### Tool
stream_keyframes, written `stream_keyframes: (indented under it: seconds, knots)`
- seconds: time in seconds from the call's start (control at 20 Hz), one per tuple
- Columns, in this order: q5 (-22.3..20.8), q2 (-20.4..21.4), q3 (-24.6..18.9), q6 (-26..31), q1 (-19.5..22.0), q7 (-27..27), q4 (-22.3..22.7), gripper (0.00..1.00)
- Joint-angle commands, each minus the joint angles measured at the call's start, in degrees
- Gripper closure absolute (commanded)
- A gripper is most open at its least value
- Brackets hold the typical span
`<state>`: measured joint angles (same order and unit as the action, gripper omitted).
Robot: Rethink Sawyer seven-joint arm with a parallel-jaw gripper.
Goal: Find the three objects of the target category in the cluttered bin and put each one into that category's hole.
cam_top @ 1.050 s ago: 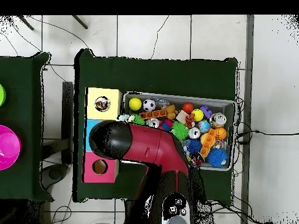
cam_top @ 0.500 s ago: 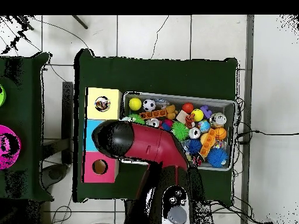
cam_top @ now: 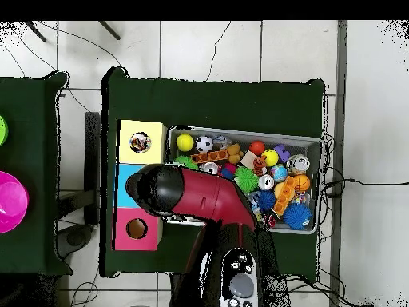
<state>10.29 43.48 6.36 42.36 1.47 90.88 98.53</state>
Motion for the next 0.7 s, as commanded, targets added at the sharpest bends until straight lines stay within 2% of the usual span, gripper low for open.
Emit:
stream_keyframes:
  seconds: [0.05,0.55,0.6,0.7]
  knots:
    - [2.46,-1.35,-1.36,-2.41,1.96,12.62,3.08,1.00]
    - [2.07,-1.68,-0.89,-2.91,1.68,13.00,2.67,1.00]
    - [1.99,-1.71,-0.80,-3.06,1.61,13.06,2.67,0.00]
    - [1.88,-2.61,-1.38,-4.49,2.21,12.31,1.67,0.00]
